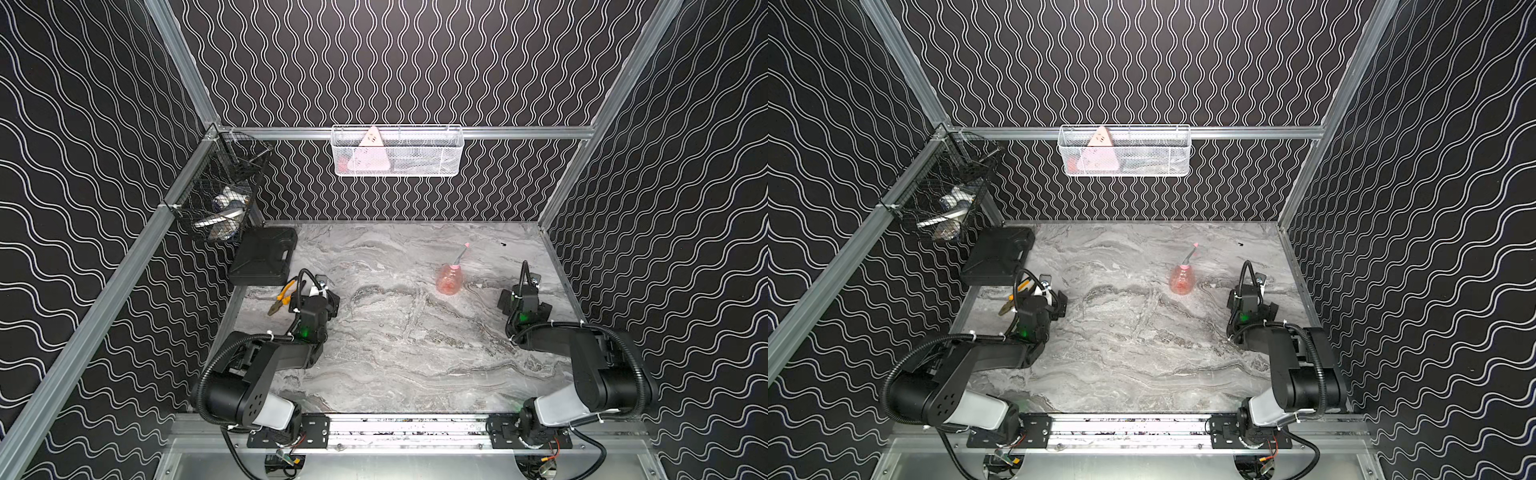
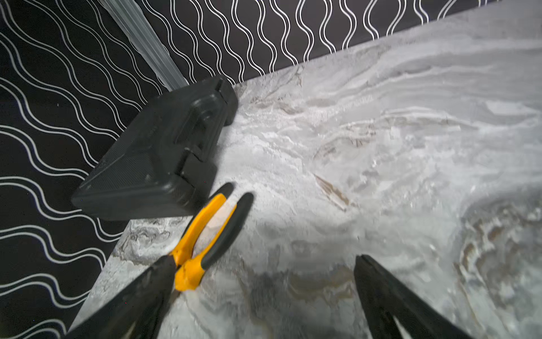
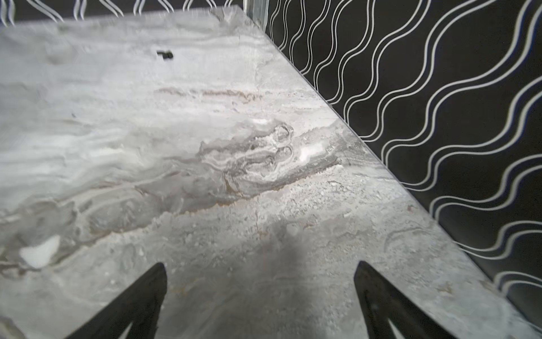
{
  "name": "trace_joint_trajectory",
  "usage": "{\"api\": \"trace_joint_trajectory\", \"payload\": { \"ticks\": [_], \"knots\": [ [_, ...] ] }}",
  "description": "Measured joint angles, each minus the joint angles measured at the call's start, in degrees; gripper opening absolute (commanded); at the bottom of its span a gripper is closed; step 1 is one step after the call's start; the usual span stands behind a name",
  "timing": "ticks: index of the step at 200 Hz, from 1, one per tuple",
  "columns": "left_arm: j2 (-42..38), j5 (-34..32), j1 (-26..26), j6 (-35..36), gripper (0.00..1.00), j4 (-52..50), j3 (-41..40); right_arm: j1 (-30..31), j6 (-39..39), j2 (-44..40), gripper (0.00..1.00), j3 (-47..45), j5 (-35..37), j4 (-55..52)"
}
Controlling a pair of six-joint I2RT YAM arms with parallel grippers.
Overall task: Attach spray nozzles to spray bottles
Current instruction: Reset both arms
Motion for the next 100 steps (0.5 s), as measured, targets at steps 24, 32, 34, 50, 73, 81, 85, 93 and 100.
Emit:
{"api": "trace_joint_trajectory", "payload": {
  "ticks": [24, 32, 34, 50, 73, 81, 85, 93, 100],
  "knots": [
    [0.2, 1.9, 0.1, 0.2, 0.99, 0.4, 0.1, -0.3, -0.4, 3.6, 1.00, -1.4, -6.3, 6.6],
    [-0.1, 2.2, 0.1, 0.1, 0.99, 0.7, -0.5, -0.4, -0.7, 5.2, 1.00, -2.4, -7.6, 11.6],
    [-0.2, 2.2, 0.1, 0.1, 0.99, 0.9, -0.7, -0.4, -0.7, 5.8, 1.00, -2.7, -7.8, 13.1],
    [-1.2, 2.4, 0.1, 0.1, 0.99, 1.6, -2.1, -0.3, -1.3, 6.0, 0.99, -4.3, -9.6, 14.1],
    [-2.4, 3.5, 0.1, -1.5, 0.99, 2.6, -2.8, -0.5, -1.8, 6.5, 0.99, -3.1, -12.6, 17.9],
    [-2.5, 4.9, 0.2, -2.0, 0.99, 4.0, -3.4, -0.6, -1.8, 6.4, 0.99, -3.3, -13.0, 17.8],
    [-2.4, 5.6, 0.2, -2.2, 0.99, 4.4, -3.5, -0.7, -1.8, 6.4, 0.99, -3.2, -13.0, 17.8],
    [-1.4, 6.8, 0.3, -3.1, 0.99, 5.5, -3.5, -0.9, -1.8, 6.4, 0.99, -2.8, -13.4, 17.6],
    [0.0, 7.1, 0.5, -3.3, 0.99, 7.1, -3.7, -1.1, -1.8, 6.5, 0.99, -2.7, -14.0, 18.0]
  ]
}}
